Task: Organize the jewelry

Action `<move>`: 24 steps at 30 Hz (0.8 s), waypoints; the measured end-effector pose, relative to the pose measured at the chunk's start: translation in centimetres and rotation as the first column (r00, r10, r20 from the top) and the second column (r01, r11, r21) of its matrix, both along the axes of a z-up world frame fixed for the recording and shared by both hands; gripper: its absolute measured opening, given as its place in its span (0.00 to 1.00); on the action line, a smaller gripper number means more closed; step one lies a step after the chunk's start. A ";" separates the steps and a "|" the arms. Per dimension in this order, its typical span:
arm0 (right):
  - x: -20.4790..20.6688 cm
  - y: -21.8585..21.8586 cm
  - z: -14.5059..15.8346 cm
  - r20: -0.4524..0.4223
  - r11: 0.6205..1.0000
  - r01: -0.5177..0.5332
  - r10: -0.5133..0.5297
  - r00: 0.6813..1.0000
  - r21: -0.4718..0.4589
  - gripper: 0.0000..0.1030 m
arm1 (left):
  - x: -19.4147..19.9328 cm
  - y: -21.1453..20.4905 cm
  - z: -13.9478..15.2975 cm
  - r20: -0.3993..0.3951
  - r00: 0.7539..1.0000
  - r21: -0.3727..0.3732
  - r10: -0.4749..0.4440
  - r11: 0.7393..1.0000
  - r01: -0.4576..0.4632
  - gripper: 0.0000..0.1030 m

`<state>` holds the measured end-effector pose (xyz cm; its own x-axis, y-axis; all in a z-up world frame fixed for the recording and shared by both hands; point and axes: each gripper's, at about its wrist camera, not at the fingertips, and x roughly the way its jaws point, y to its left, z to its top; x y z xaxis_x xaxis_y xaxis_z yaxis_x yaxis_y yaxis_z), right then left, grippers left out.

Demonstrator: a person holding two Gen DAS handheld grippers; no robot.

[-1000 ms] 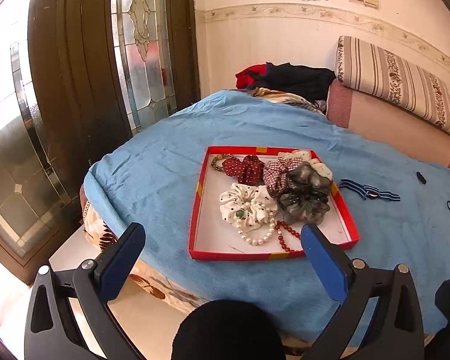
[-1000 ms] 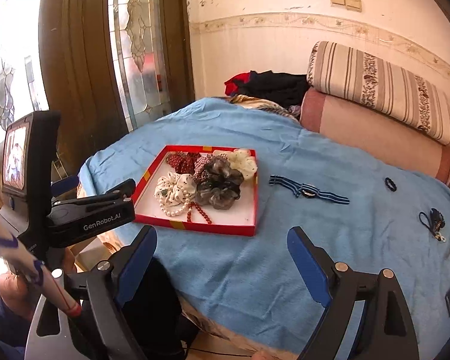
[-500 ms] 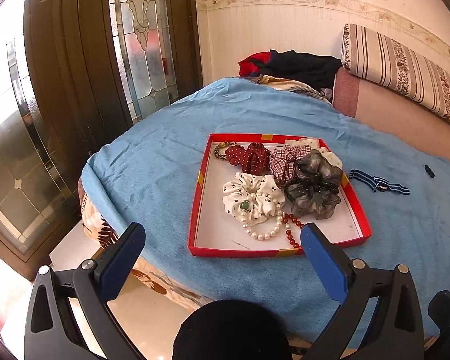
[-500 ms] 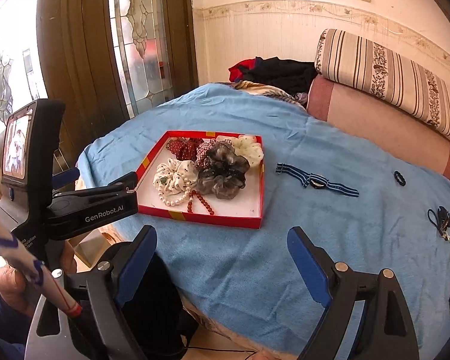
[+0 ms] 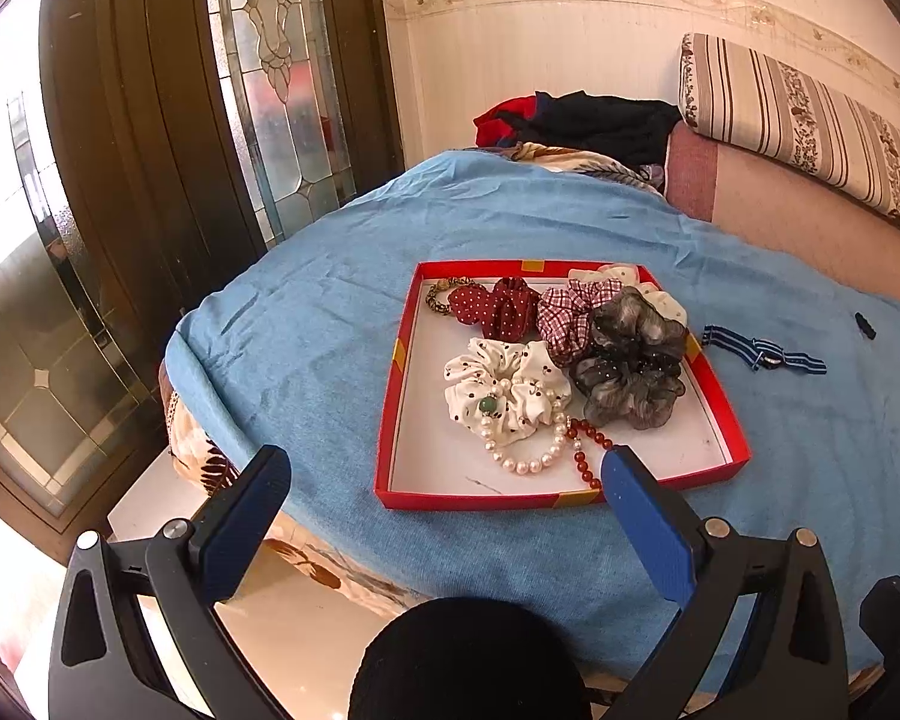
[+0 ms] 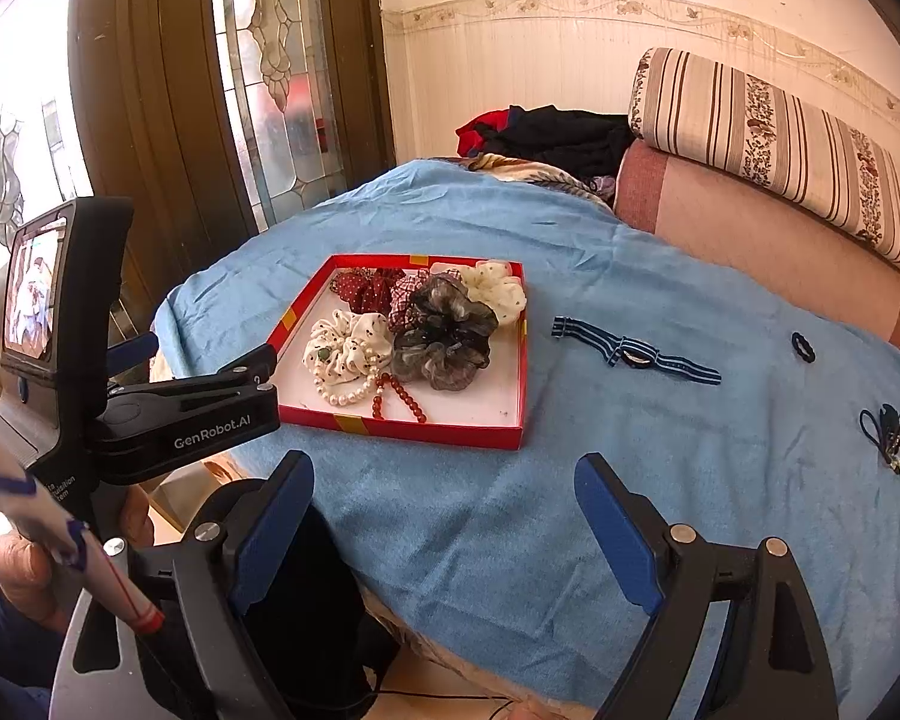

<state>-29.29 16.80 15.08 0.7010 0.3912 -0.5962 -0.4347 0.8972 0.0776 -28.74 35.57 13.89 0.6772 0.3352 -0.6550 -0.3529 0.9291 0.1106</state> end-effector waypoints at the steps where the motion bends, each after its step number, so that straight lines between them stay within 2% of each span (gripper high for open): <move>1: 0.0 0.0 0.0 0.000 1.000 0.001 -0.001 1.000 0.000 0.89 | 0.0 0.0 0.0 -0.001 1.000 0.001 0.002 1.000 -0.002 1.00; 24: -0.2 0.0 -0.2 -0.004 1.000 0.004 -0.004 1.000 -0.006 0.89 | 0.1 0.4 -0.4 -0.022 1.000 0.016 0.021 1.000 -0.021 1.00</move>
<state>-29.45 16.78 14.90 0.7001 0.3849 -0.6015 -0.4309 0.8994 0.0739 -28.69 35.93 13.51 0.6553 0.3597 -0.6642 -0.3697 0.9196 0.1333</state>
